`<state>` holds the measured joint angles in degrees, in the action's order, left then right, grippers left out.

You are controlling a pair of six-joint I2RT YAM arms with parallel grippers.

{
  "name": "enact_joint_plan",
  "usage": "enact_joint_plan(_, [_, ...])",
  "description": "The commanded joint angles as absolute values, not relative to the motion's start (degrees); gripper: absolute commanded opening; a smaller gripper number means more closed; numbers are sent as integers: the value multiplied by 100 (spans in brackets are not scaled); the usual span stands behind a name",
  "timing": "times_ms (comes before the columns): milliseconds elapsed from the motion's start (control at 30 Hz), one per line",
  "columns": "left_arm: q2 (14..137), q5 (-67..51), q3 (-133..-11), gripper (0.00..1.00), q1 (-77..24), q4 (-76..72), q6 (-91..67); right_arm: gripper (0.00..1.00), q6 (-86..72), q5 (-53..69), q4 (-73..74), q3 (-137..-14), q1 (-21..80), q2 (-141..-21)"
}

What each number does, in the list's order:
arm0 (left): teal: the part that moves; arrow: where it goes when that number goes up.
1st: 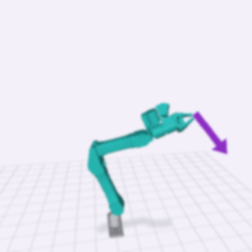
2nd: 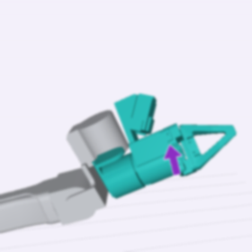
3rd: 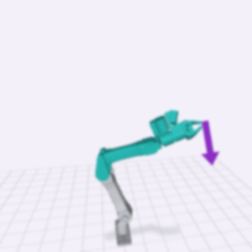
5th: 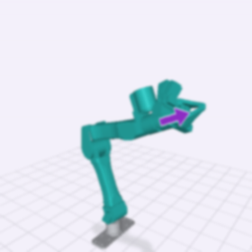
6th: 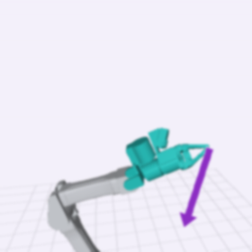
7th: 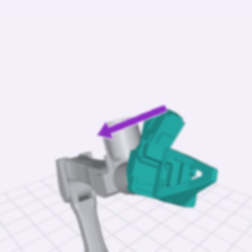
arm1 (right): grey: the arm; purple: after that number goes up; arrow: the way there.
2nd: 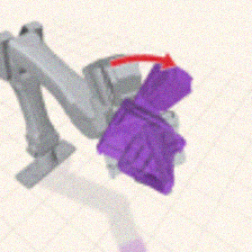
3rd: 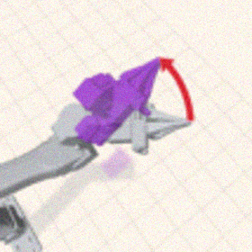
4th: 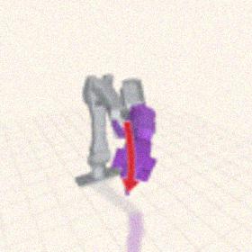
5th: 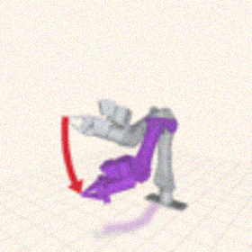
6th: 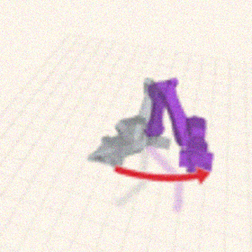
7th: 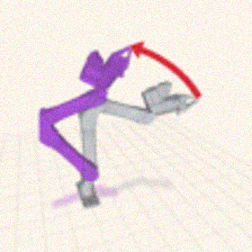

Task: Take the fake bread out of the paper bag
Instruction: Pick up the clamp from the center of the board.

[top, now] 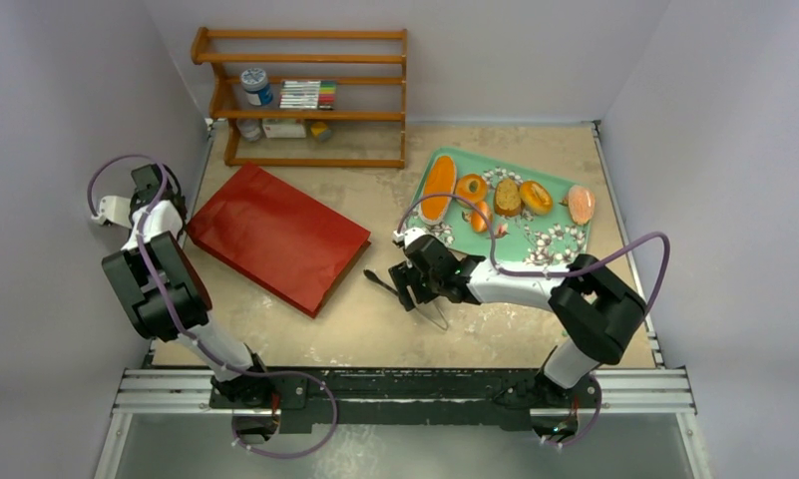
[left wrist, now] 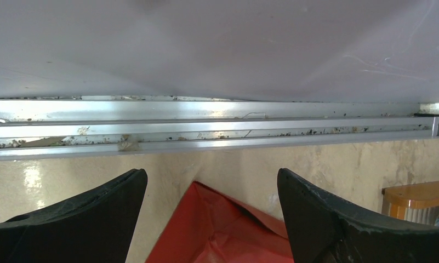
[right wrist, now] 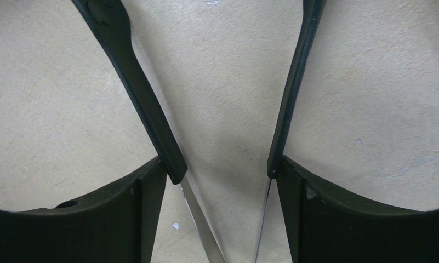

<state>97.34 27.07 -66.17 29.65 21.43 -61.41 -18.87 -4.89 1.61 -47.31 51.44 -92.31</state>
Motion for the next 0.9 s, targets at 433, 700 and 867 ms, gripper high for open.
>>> enact_joint_plan(433, [10675,2526,-7613,90,3152,1734,-5939,59,-2252,-446,435,-4588,5869,-8956])
enact_joint_plan(700, [10780,2376,-7717,90,3155,1780,-5807,58,-2215,-644,833,-5064,6016,-8759])
enact_joint_plan(867, [10693,2337,-7536,90,3155,1749,-5795,57,-2109,-783,1242,-5601,6063,-8504])
